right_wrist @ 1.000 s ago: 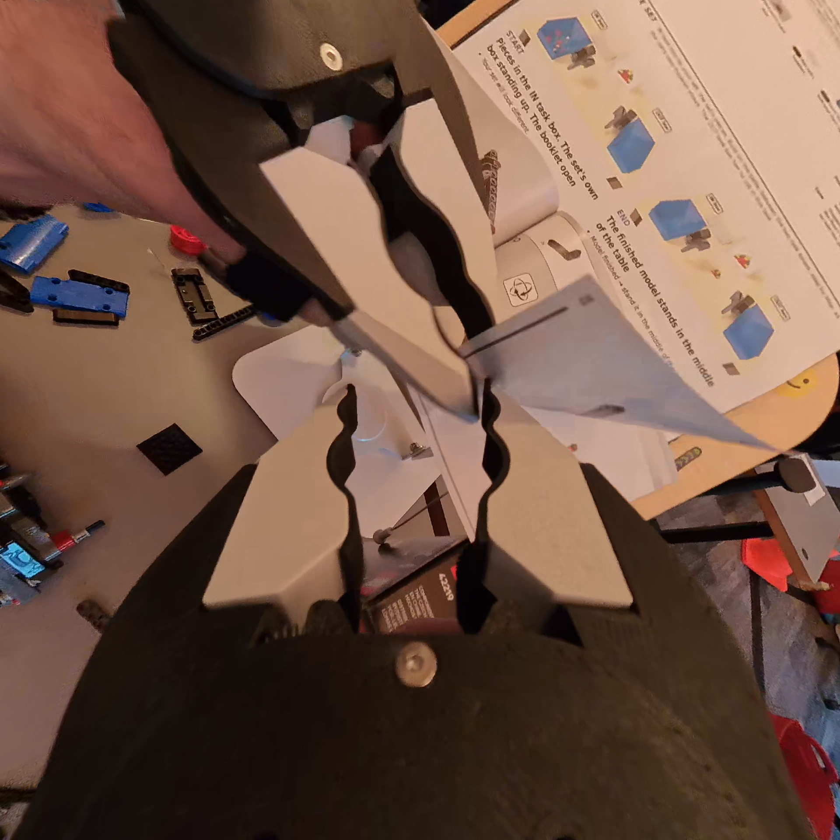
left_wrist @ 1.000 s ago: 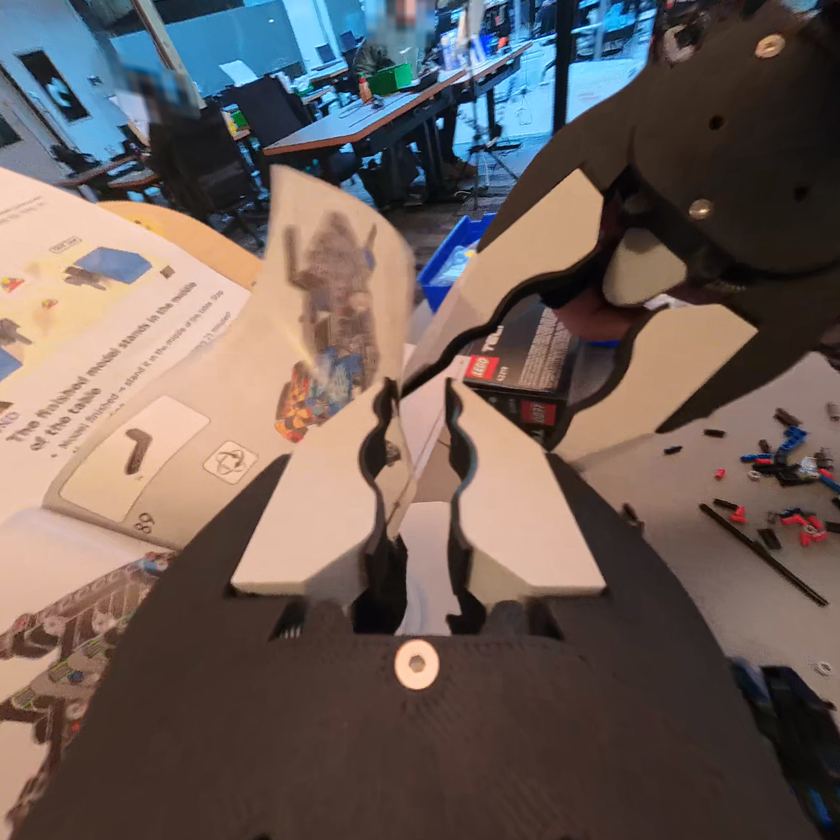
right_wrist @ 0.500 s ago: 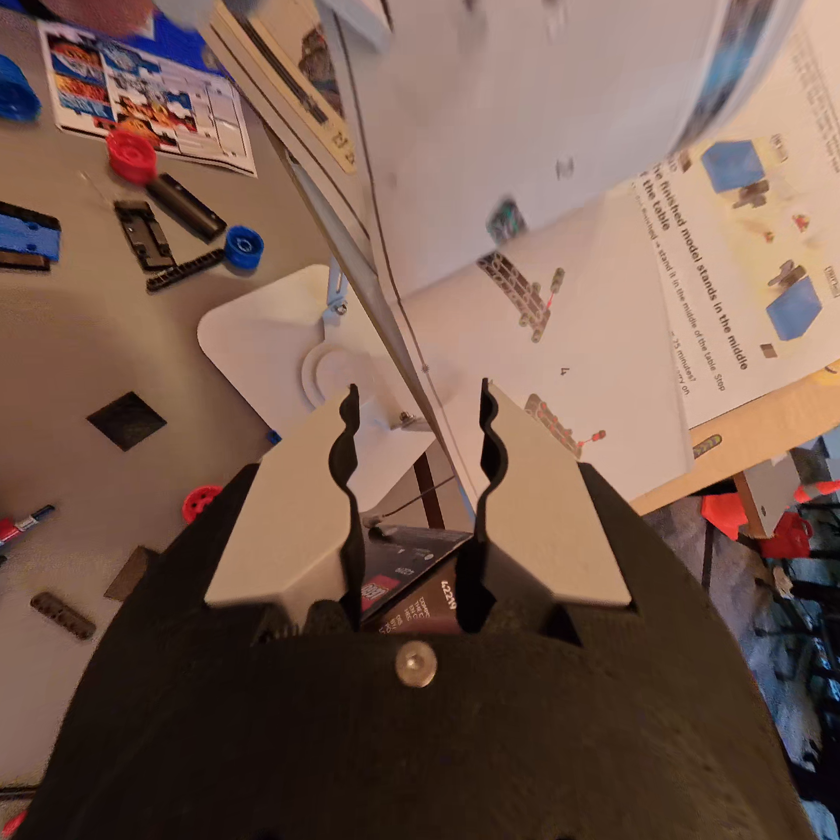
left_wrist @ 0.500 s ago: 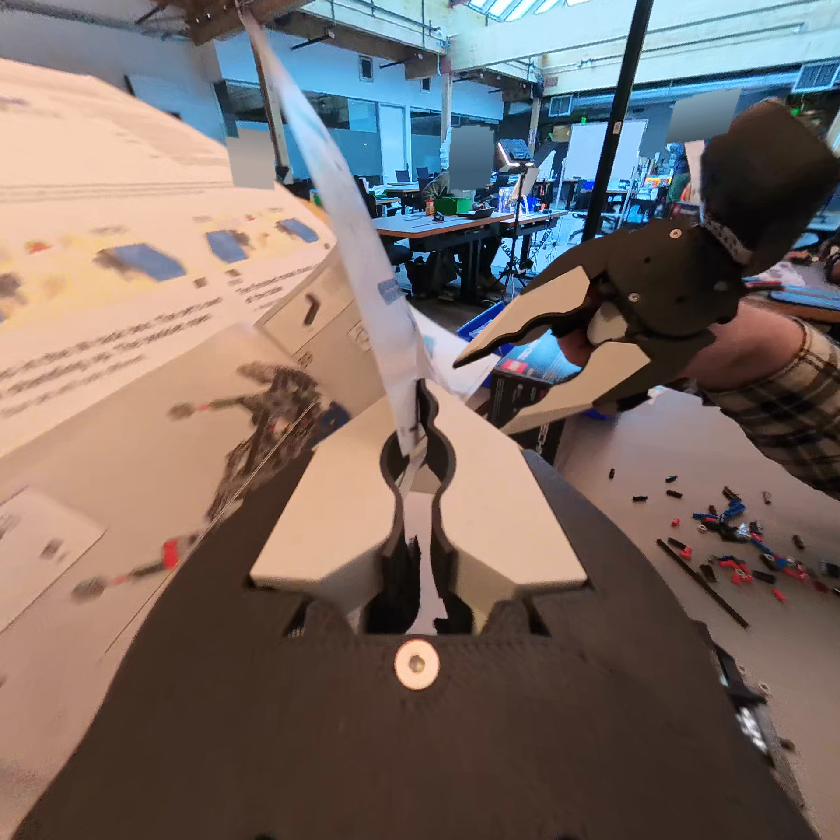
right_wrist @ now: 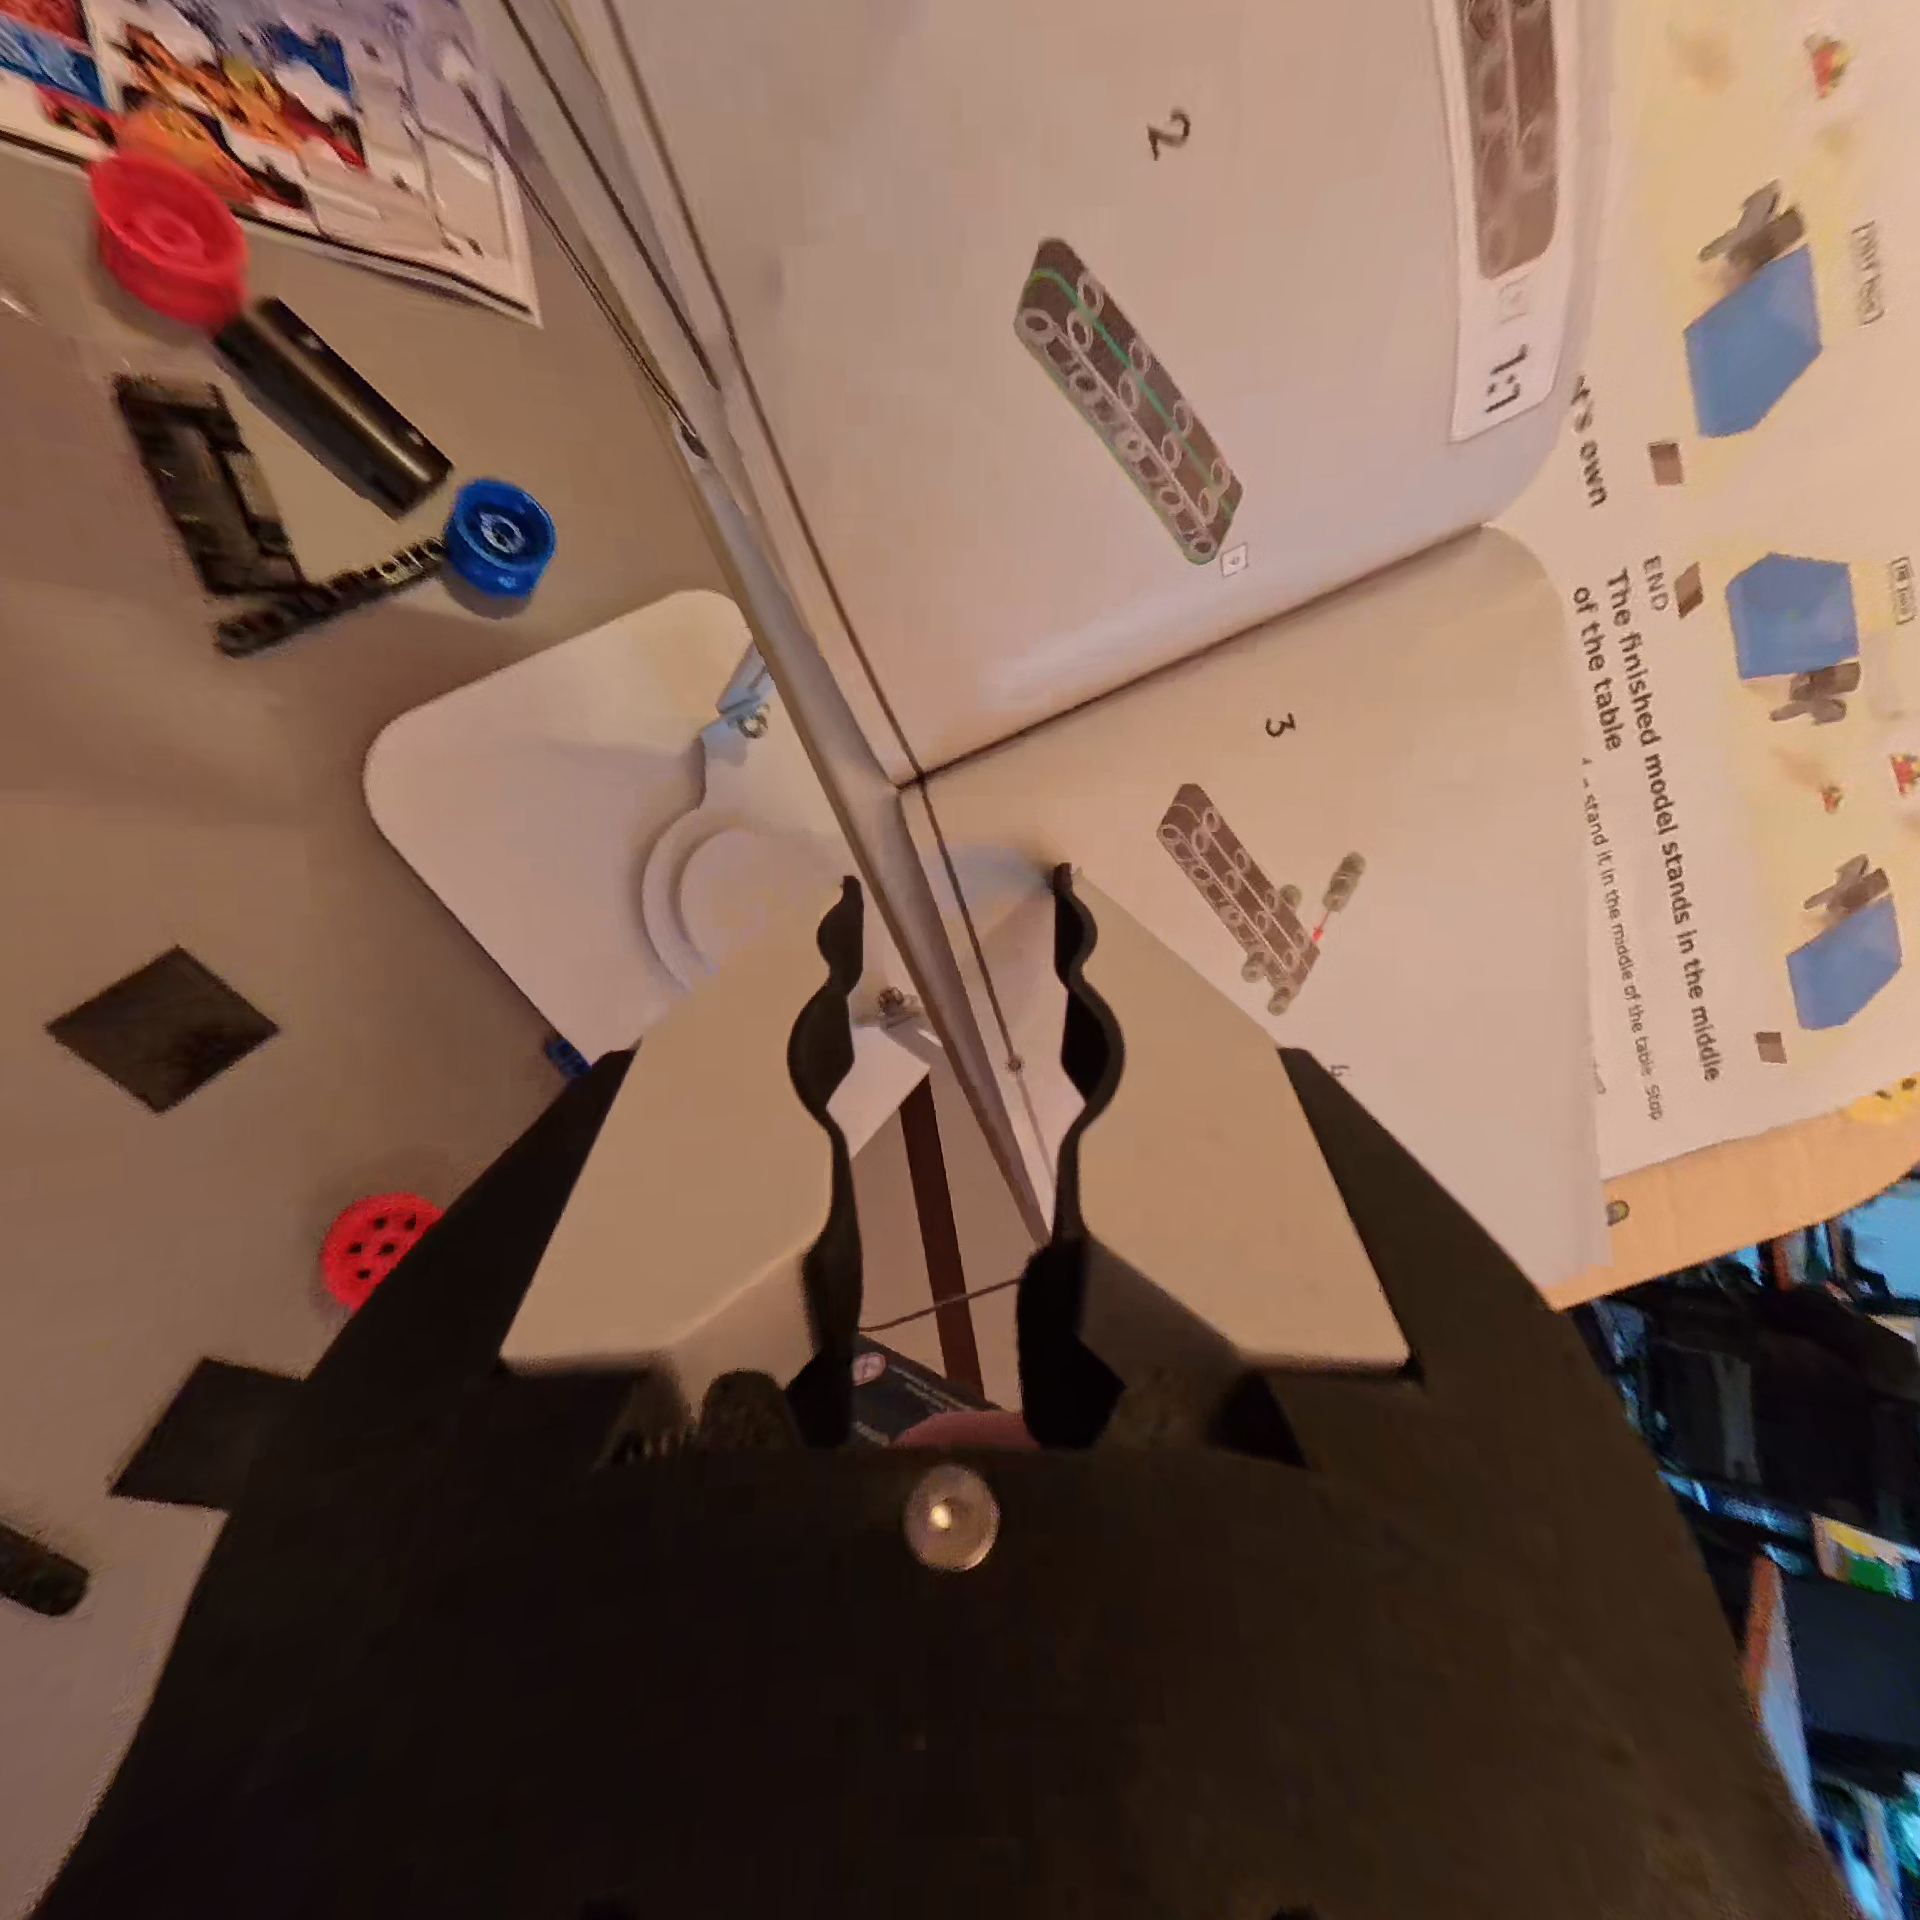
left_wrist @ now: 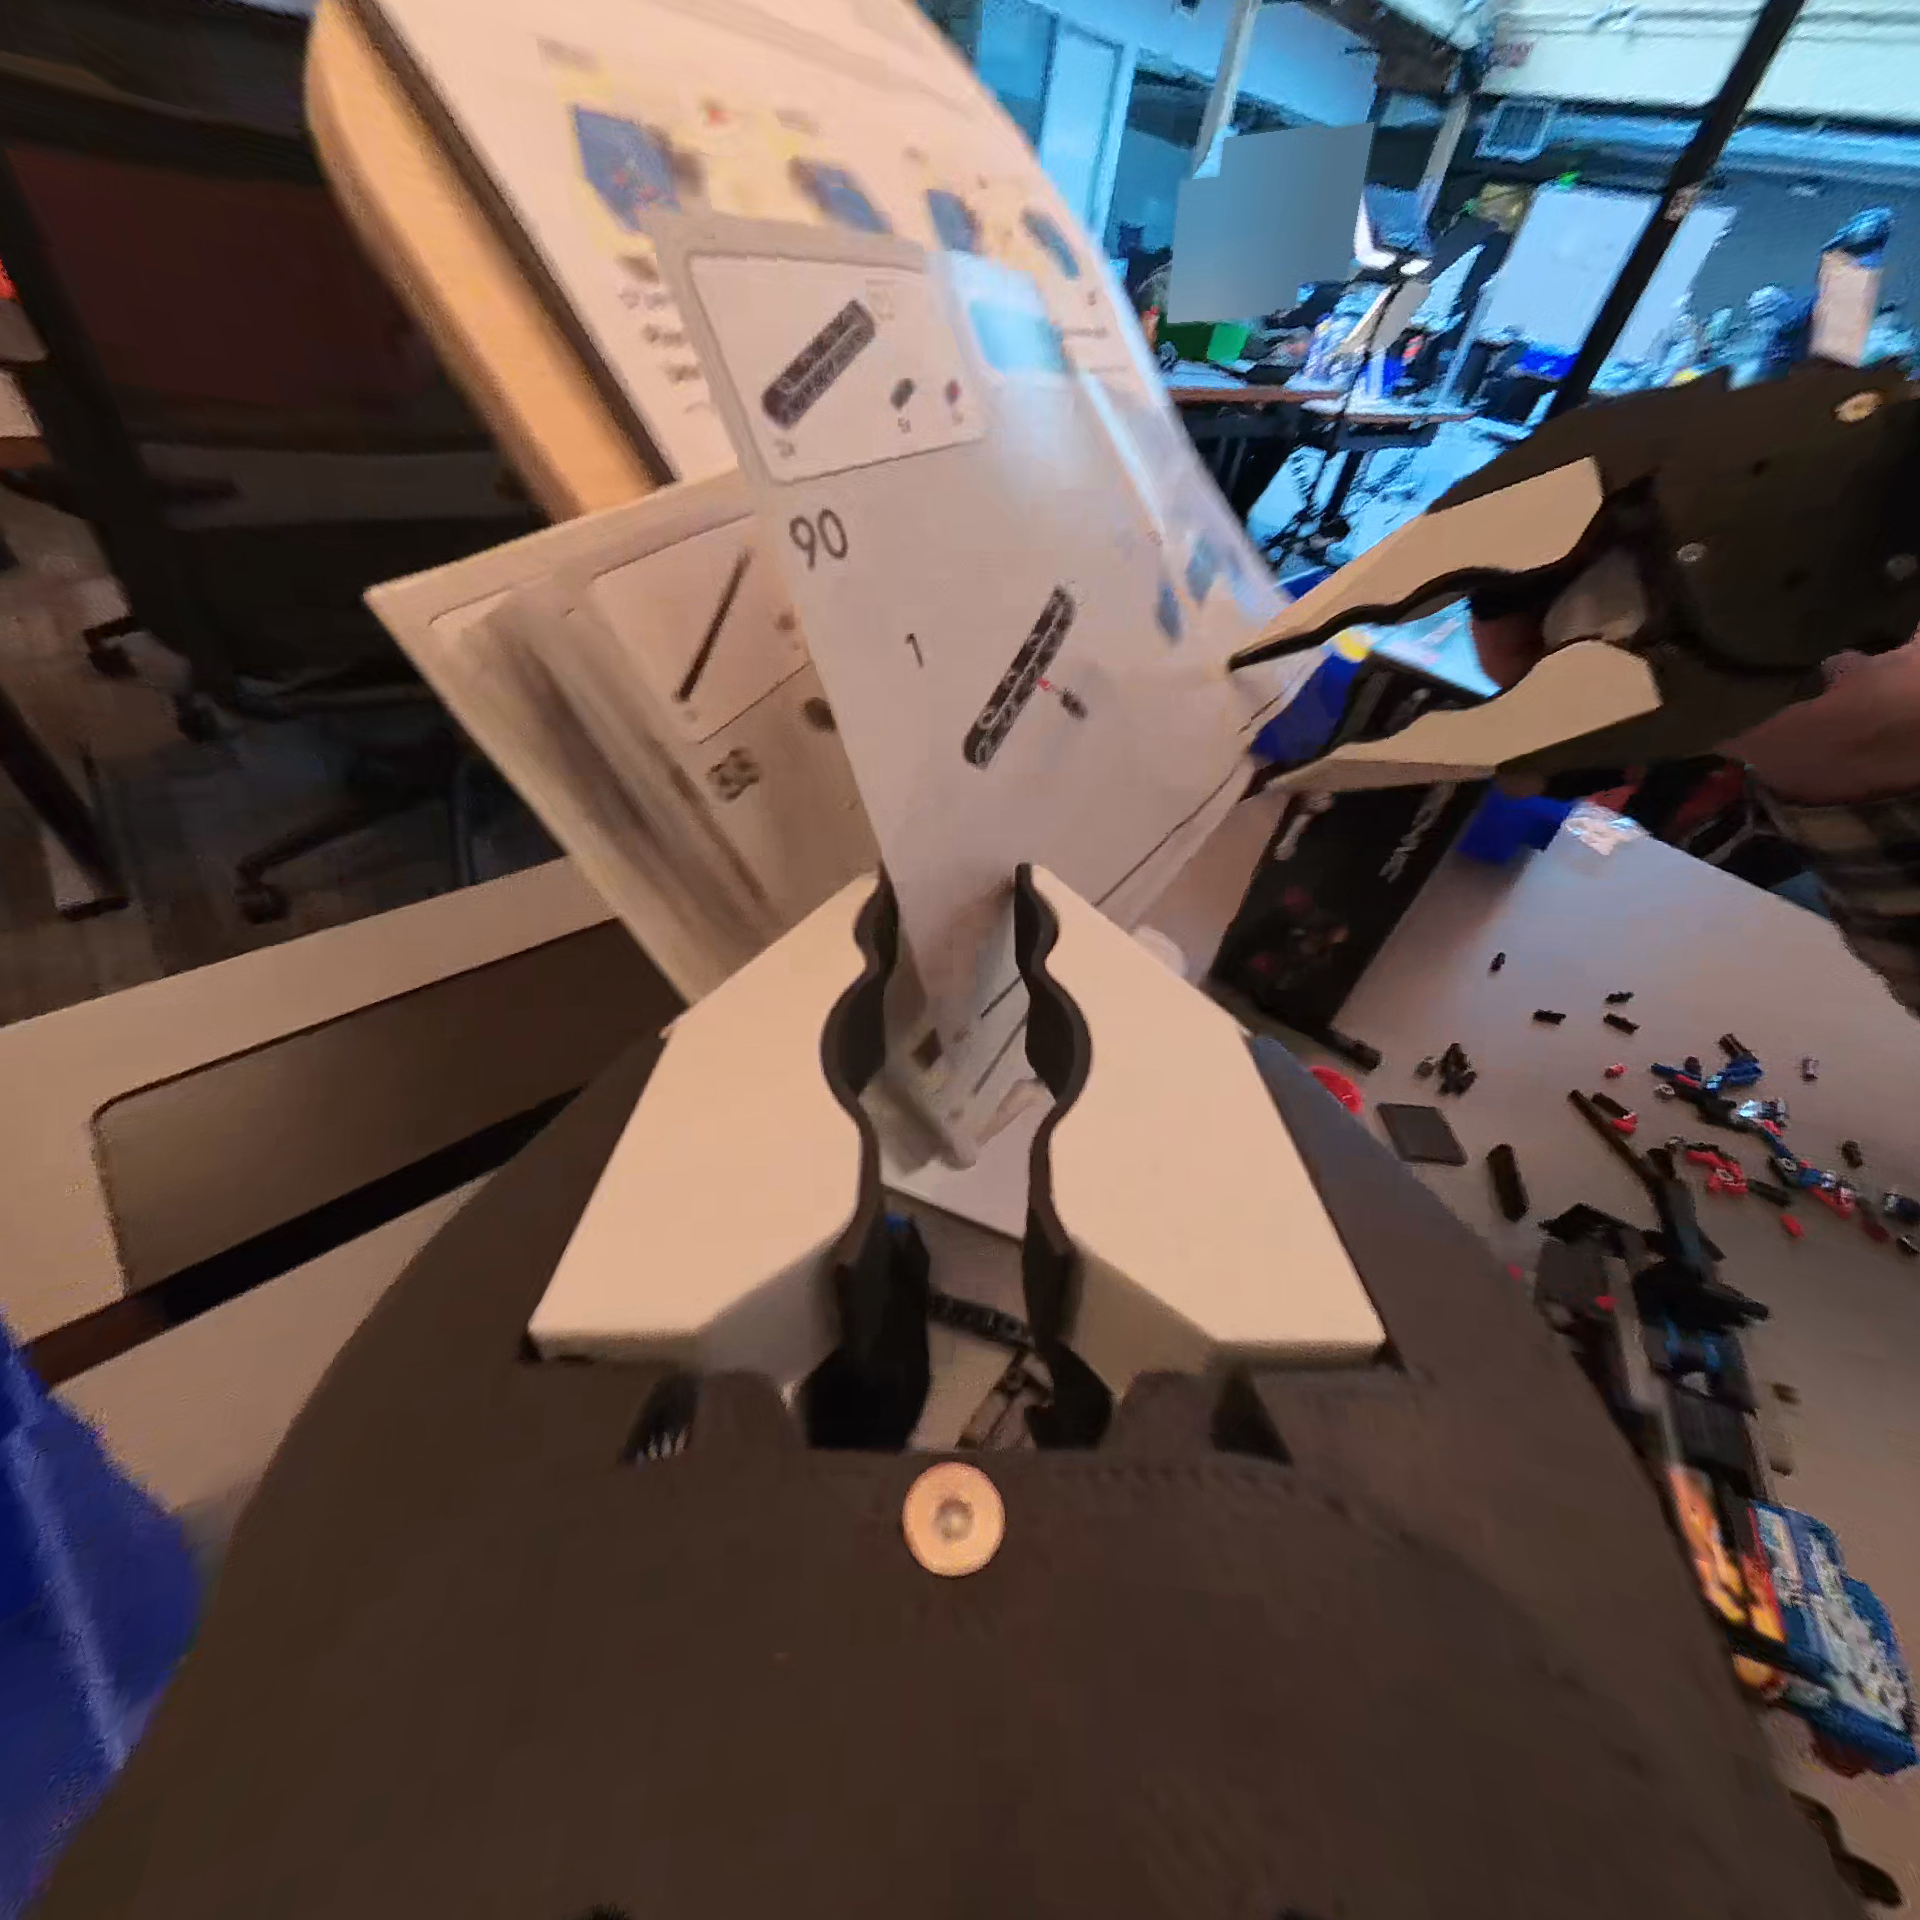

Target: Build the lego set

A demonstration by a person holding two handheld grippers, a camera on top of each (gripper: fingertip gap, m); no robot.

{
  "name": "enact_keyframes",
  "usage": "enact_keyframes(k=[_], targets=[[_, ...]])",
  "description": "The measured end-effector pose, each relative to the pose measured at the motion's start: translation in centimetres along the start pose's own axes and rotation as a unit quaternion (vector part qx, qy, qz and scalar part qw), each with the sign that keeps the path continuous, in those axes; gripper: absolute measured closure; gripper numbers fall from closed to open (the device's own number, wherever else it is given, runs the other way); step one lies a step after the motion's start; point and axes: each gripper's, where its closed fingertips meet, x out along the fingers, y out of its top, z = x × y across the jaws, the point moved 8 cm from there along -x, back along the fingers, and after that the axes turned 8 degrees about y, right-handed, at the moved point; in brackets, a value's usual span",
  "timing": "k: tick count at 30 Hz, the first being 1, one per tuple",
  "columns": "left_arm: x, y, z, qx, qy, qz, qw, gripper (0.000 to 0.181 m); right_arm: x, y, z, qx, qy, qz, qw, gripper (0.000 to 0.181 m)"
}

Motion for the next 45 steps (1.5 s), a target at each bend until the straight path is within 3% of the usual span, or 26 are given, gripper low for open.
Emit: enact_keyframes(k=[6, 11, 15, 21, 25, 27, 31, 36, 41, 45], targets=[[-0.4, -1.0, -2.5, -0.045, 0.07, -0.019, 0.996, 0.142, 1.1, -0.5, 1.1, 0.036, 0.033, -0.032, 0.998, 0.144], [-0.1, -2.1, -2.9, -0.082, 0.041, -0.056, 0.994, 0.118, 1.0, 0.0, 1.2, 0.022, 0.038, -0.042, 0.998, 0.144], [0.7, -2.1, -2.3, -0.102, 0.003, -0.041, 0.994, 0.133, -0.6, 0.9, 1.0, 0.012, 0.043, -0.039, 0.998, 0.142], [2.3, -1.3, -0.7, -0.061, 0.048, -0.047, 0.996, 0.149, -1.7, 0.9, 2.1, 0.016, 0.037, -0.051, 0.998, 0.142], [3.0, -1.1, 0.1, -0.04, 0.071, -0.058, 0.995, 0.142, -1.1, 1.0, 2.1, 0.032, 0.051, -0.023, 0.998, 0.145], [2.9, -1.3, 0.0, -0.056, 0.043, -0.048, 0.996, 0.136, -0.6, 1.0, 1.8, 0.025, 0.05, -0.018, 0.998, 0.147], [2.3, -1.1, 0.4, -0.099, -0.046, -0.033, 0.994, 0.104, 0.2, 1.5, 1.2, -0.003, 0.033, -0.024, 0.999, 0.149], [1.0, -1.2, -0.4, -0.179, -0.148, 0.014, 0.973, 0.087, 0.9, 2.2, 0.8, -0.02, 0.035, -0.033, 0.999, 0.147], [0.1, -1.0, -1.0, -0.224, -0.205, 0.064, 0.95, 0.077, 1.3, 2.5, 0.5, -0.039, 0.022, -0.046, 0.998, 0.148], [0.2, -1.2, -0.7, -0.216, -0.215, 0.056, 0.951, 0.066, 1.3, 2.8, 0.4, -0.048, 0.014, -0.058, 0.997, 0.148]])
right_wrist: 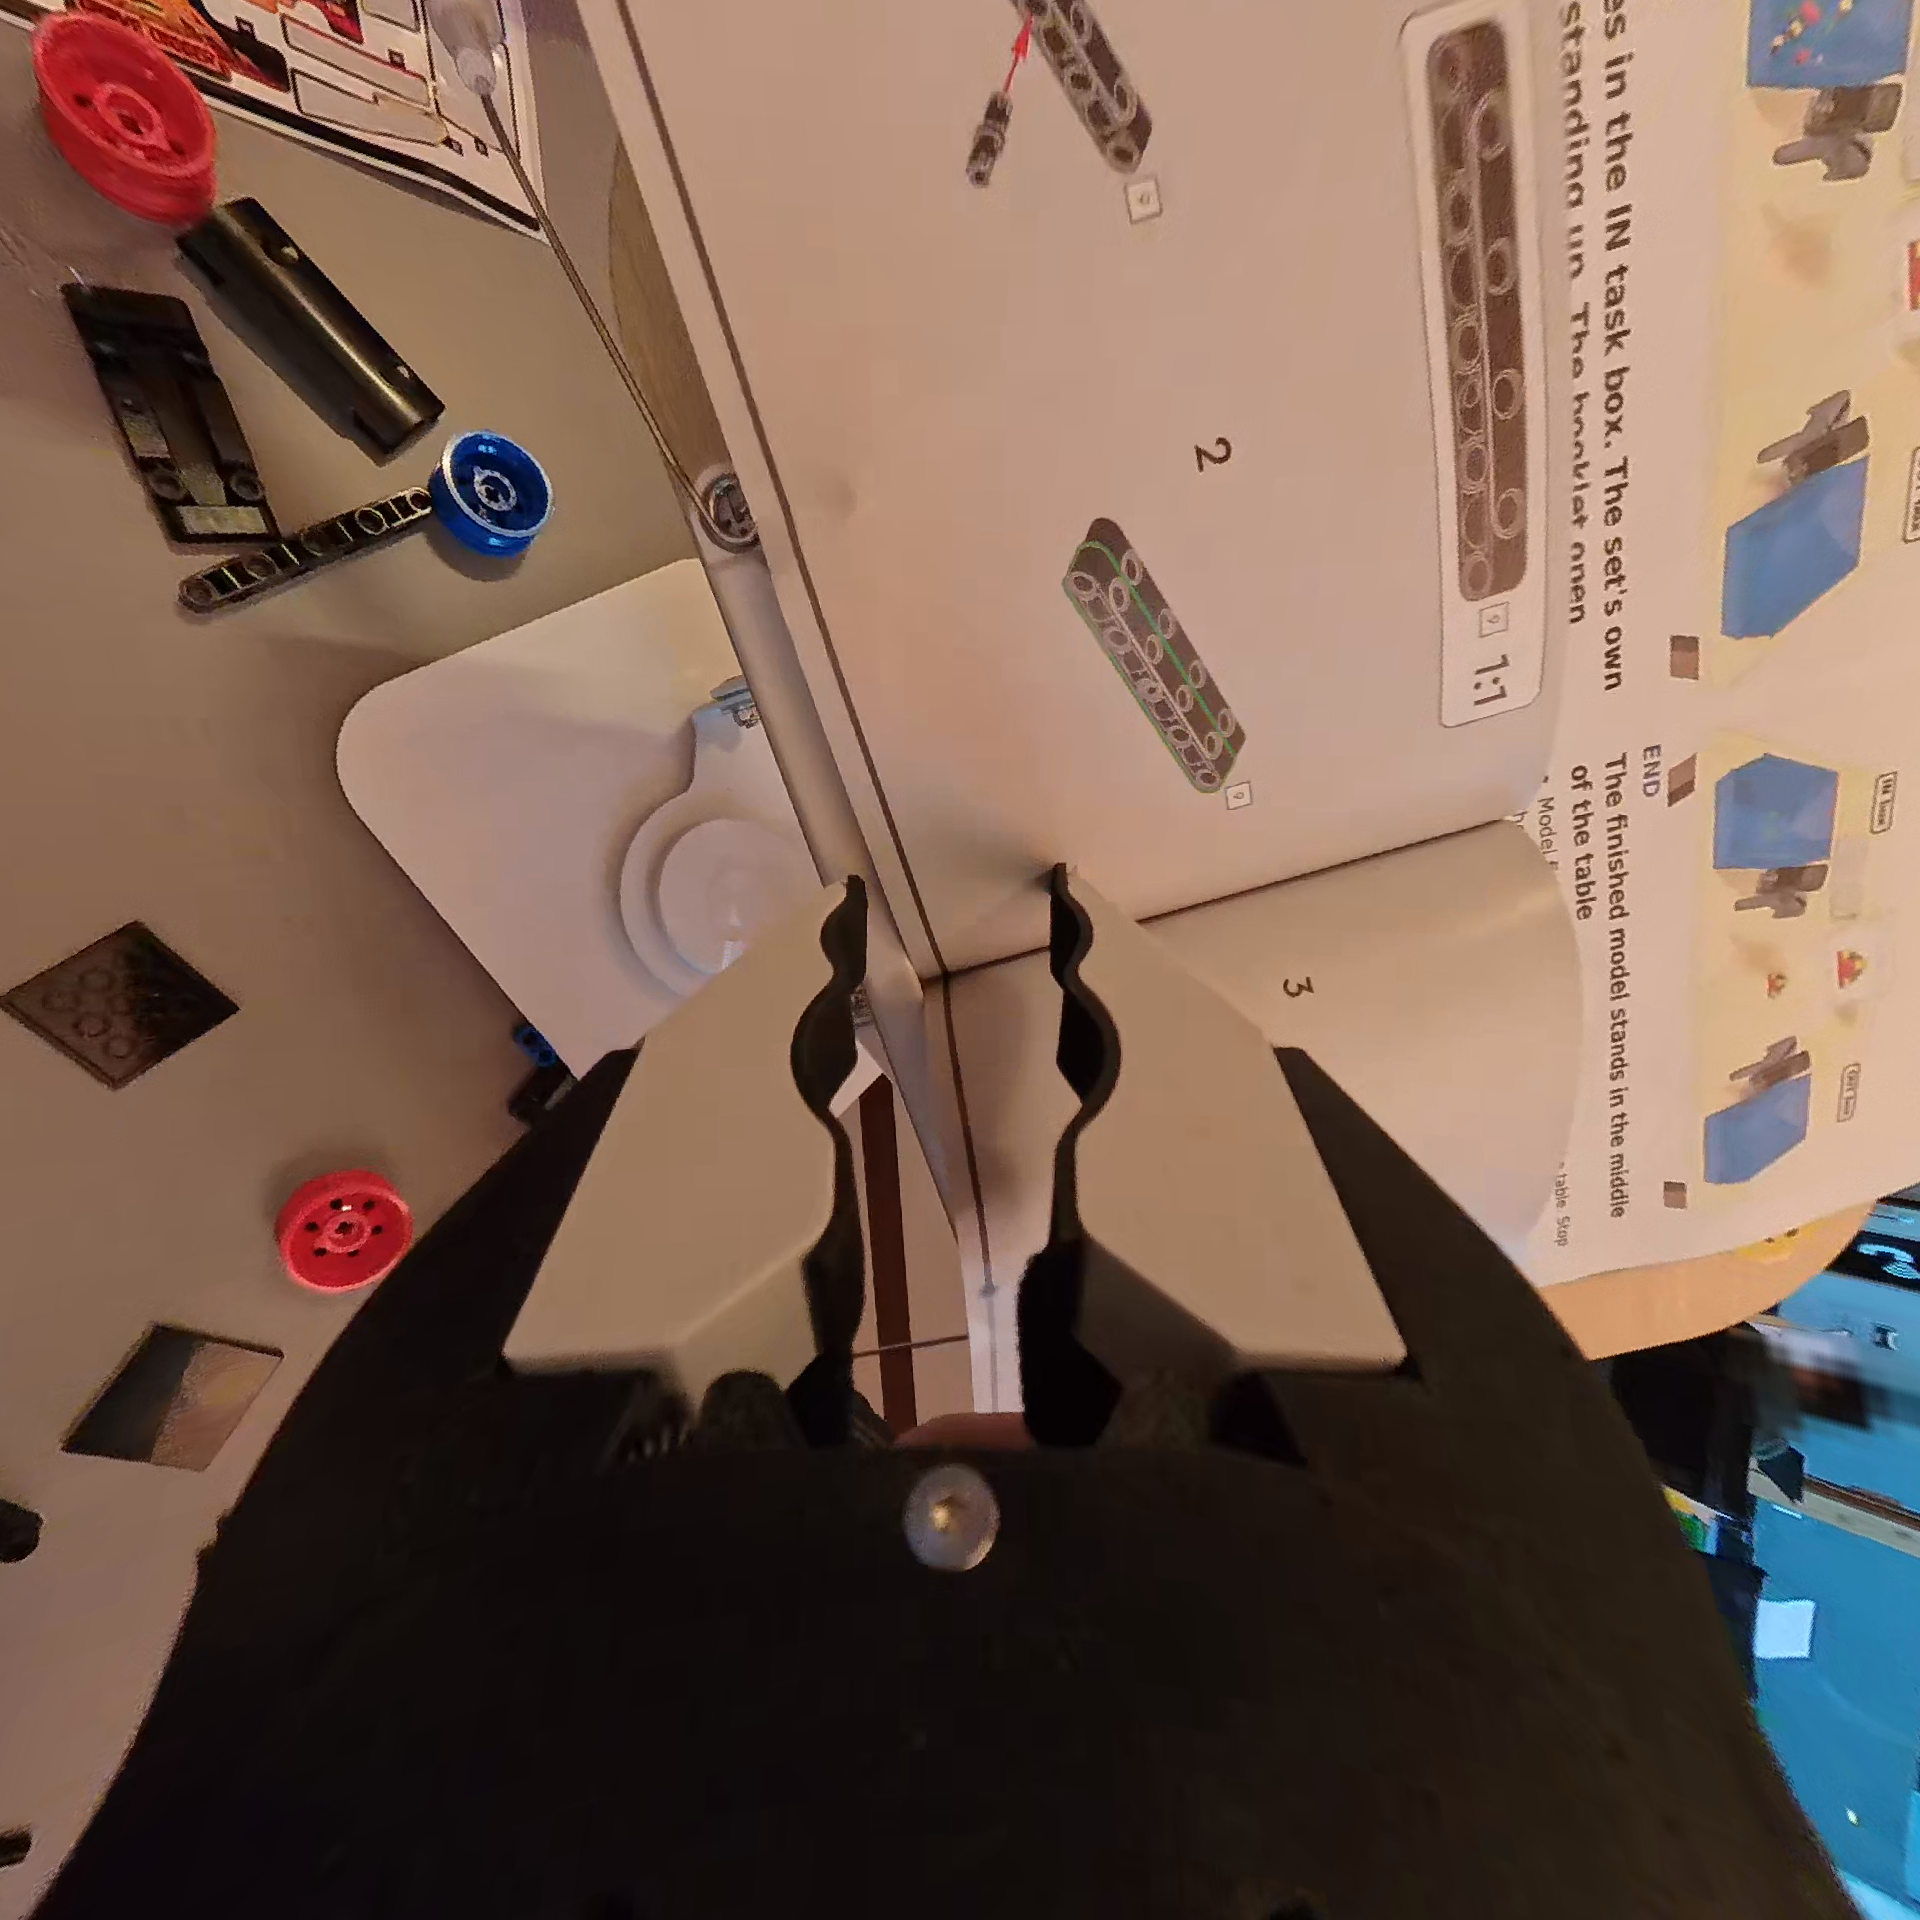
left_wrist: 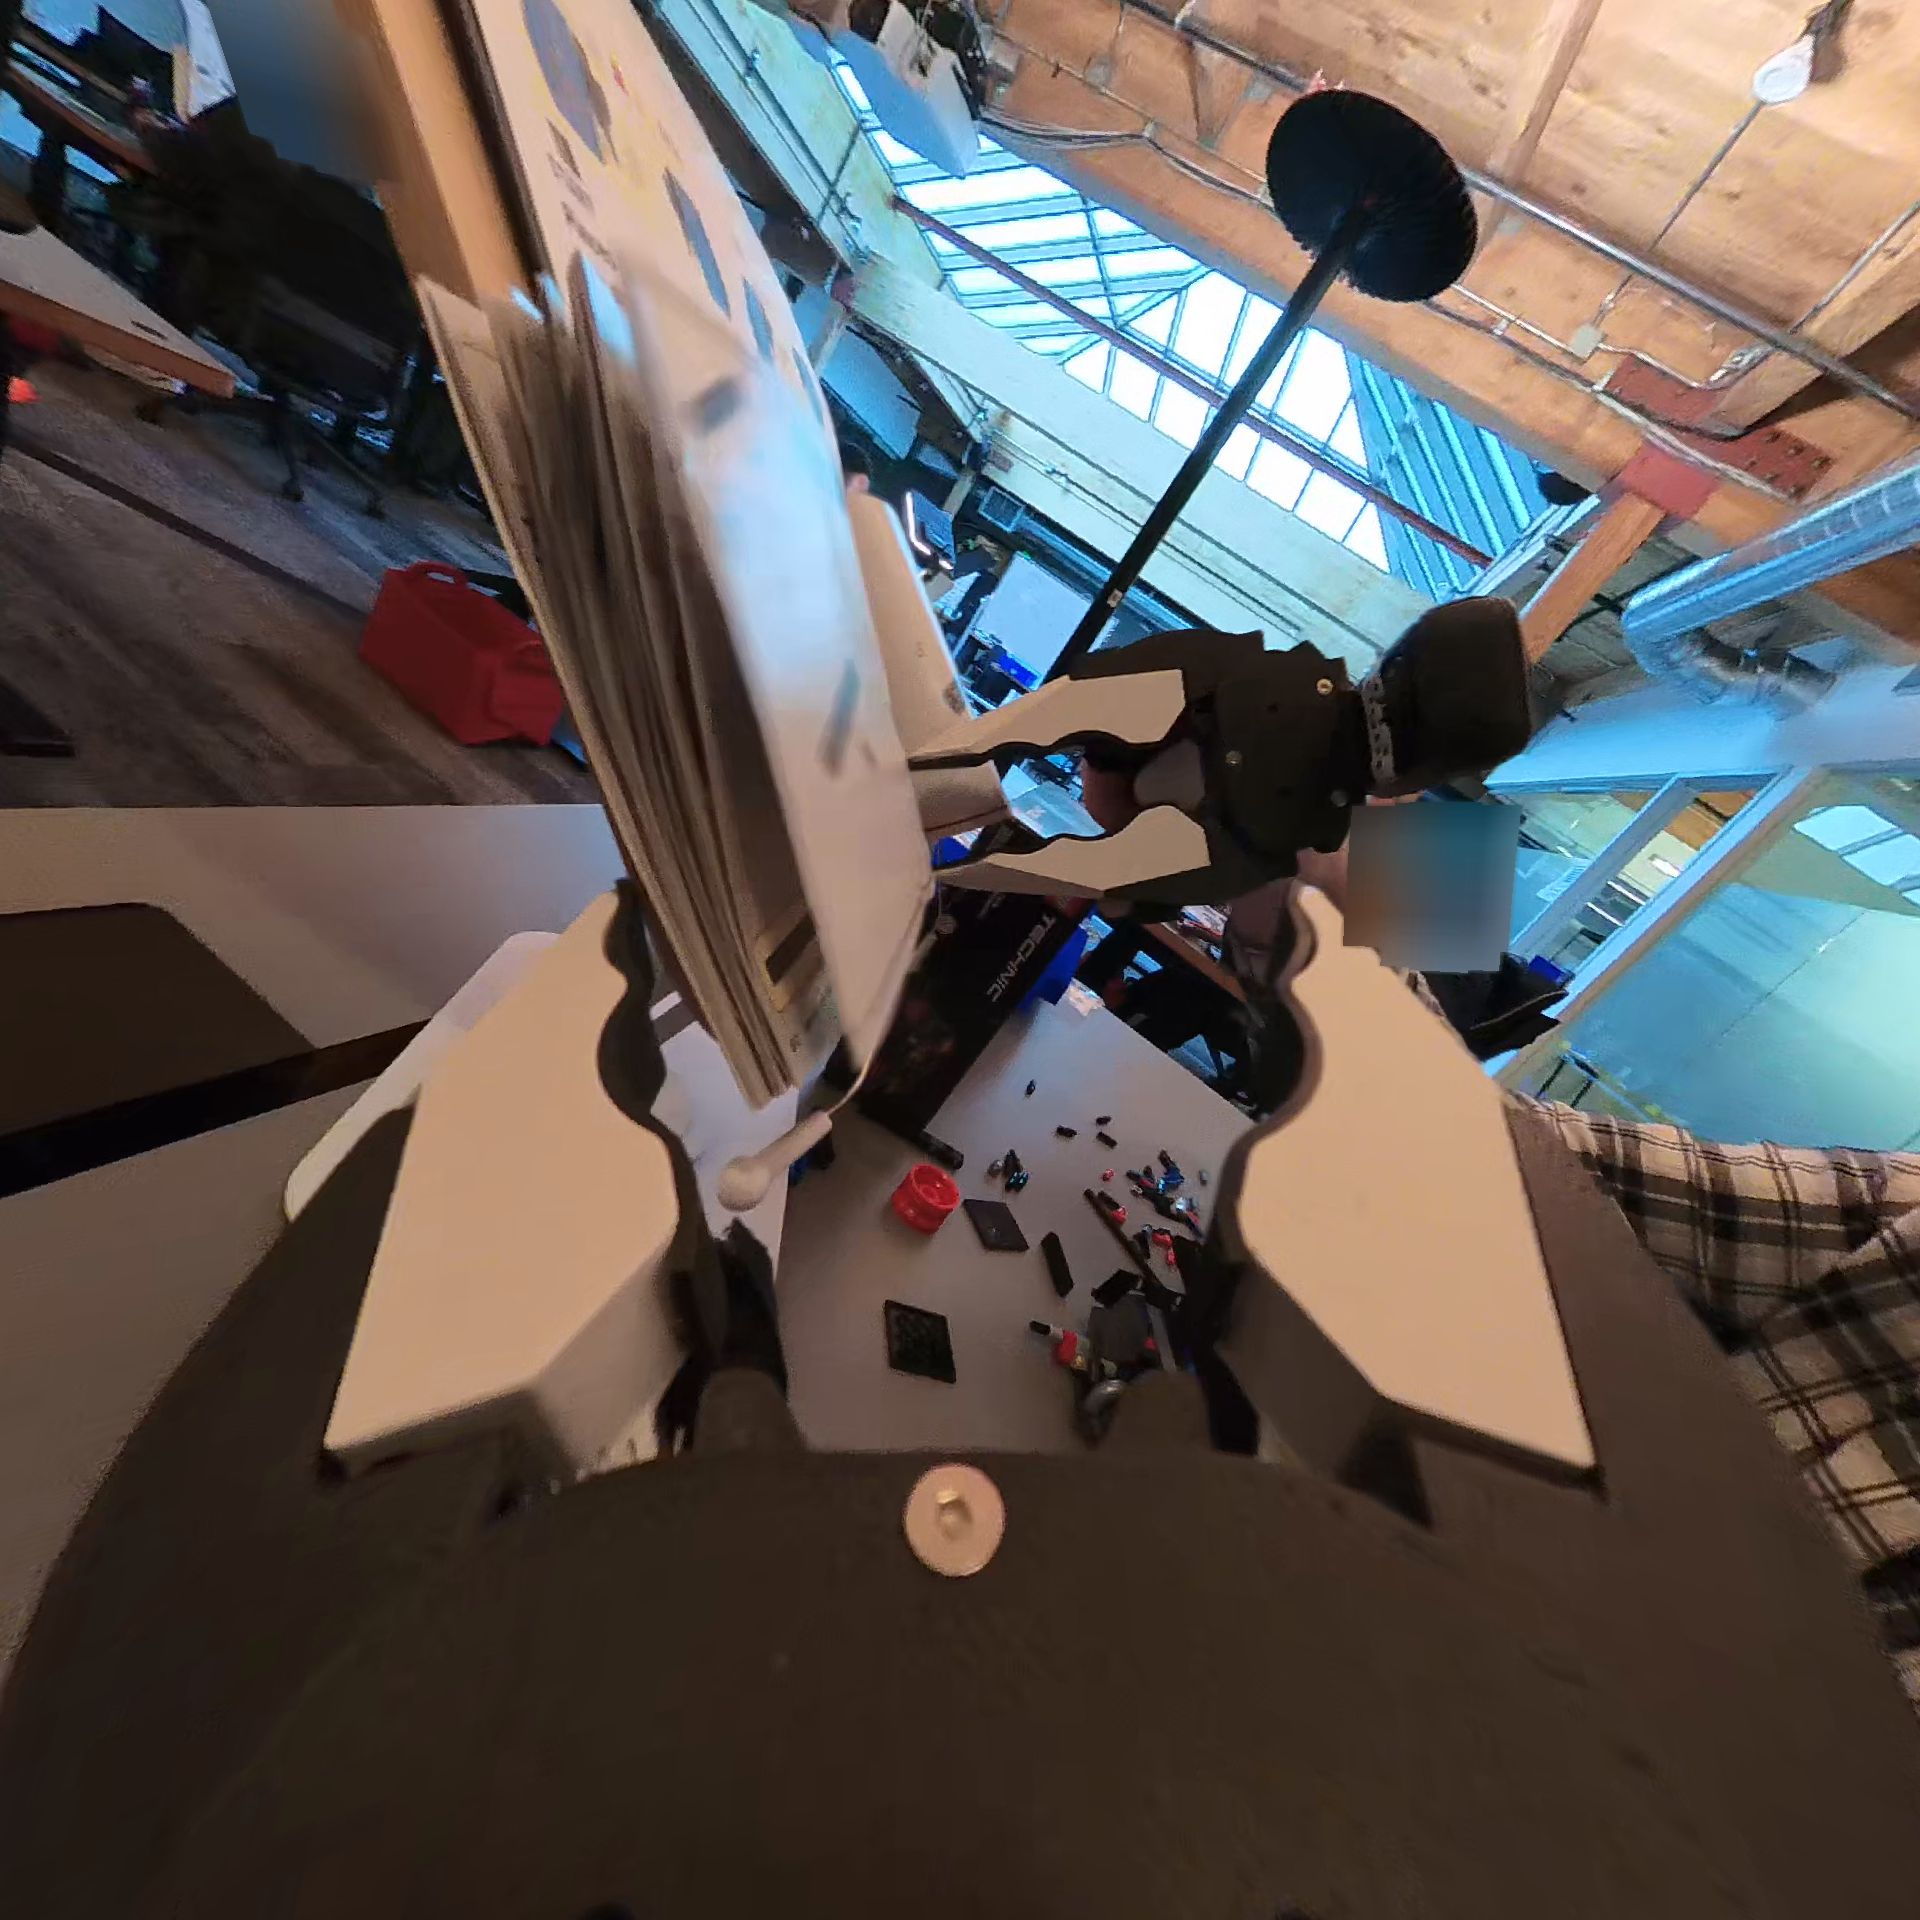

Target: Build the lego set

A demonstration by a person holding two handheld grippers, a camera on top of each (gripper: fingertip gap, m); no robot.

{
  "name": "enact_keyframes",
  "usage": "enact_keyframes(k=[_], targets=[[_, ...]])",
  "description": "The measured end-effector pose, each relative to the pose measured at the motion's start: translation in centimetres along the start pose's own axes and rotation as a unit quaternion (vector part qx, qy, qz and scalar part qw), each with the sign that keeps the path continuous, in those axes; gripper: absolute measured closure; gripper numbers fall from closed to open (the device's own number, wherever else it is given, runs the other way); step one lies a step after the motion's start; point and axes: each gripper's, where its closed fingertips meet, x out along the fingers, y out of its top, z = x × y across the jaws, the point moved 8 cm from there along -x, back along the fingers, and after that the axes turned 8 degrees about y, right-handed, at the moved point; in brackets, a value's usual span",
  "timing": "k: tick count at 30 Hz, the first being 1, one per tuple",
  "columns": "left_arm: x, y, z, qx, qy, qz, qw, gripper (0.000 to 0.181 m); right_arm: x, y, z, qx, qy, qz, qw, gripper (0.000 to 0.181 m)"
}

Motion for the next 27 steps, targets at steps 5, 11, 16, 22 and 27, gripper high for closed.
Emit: enact_keyframes(k=[5, 11, 16, 22, 27], targets=[[0.5, -0.1, -1.3, 0.03, 0.099, -0.006, 0.995, 0.123, -0.2, 0.2, -0.3, -0.014, -0.015, -0.016, 1.0, 0.146], [0.3, -0.2, -2.6, 0.041, 0.154, 0.004, 0.987, 0.171, -1.6, 3.3, -3.2, -0.104, -0.067, 0.016, 0.992, 0.158], [0.2, 0.2, -1.9, 0.051, 0.14, 0.015, 0.989, 0.18, 0.7, 6.6, -6.1, -0.144, -0.001, 0.069, 0.987, 0.158], [0.4, 0.0, -2.3, 0.039, 0.133, 0.019, 0.99, 0.181, 4.4, 7.5, -6.3, -0.155, -0.027, 0.057, 0.986, 0.168], [0.4, 0.1, -2.2, 0.054, 0.141, 0.016, 0.988, 0.181, 3.7, 7.5, -5.8, -0.127, -0.018, 0.096, 0.987, 0.181]])
